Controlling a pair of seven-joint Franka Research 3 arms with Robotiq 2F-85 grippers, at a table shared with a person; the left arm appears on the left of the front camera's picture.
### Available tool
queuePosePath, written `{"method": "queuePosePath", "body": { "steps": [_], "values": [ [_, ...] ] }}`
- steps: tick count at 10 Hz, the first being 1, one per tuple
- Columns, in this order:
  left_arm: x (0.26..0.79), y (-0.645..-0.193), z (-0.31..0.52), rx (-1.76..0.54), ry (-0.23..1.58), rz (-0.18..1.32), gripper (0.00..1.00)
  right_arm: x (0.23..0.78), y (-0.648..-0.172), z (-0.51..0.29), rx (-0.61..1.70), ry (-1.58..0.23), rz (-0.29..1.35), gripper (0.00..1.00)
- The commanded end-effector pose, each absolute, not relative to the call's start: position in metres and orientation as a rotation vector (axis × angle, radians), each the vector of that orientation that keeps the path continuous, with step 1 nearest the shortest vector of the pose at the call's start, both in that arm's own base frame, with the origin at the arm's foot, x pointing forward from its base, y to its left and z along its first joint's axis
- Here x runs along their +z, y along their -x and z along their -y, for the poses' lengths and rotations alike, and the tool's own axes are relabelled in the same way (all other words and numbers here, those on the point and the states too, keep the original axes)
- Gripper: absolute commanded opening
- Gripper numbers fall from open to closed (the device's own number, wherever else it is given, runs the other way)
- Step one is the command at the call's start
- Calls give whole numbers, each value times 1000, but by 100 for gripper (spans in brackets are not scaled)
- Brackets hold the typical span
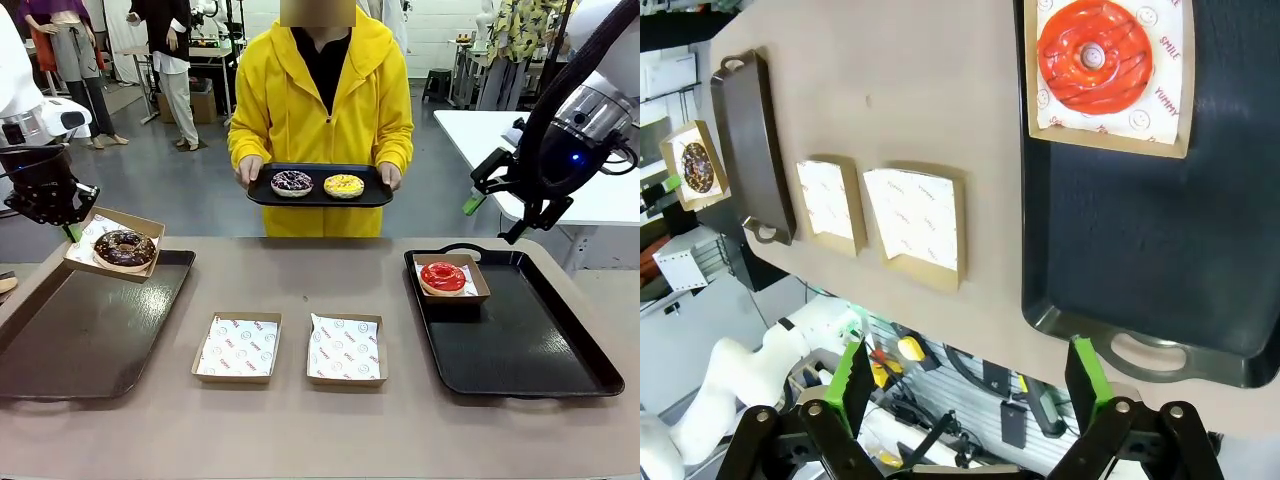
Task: Individually package the donuts and arrange them on the tray.
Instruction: Place the picked Paper togo box on the Handle tray while simultaneously picking up another Paper togo box from the table with the other hand.
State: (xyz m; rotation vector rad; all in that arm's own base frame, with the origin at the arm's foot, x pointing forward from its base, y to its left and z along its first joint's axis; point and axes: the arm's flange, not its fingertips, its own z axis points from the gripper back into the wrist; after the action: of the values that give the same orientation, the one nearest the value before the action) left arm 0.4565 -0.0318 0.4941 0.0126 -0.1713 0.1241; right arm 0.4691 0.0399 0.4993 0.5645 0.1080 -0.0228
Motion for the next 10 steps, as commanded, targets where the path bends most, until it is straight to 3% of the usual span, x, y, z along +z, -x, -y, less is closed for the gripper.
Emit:
{"method": "queuePosePath", "body": {
  "steps": [1,7,10],
  "values": [
    [494,-456,32,124,-13,171,1,500,-460,-54,-7,-509,-99,100],
    [475,-485,17,-136,-132,148,1,466,-426,-172,22,-202,-125,100],
    [462,-502,20,-116,-113,141,1,429,-418,-223,27,-97,-119,100]
  ]
}}
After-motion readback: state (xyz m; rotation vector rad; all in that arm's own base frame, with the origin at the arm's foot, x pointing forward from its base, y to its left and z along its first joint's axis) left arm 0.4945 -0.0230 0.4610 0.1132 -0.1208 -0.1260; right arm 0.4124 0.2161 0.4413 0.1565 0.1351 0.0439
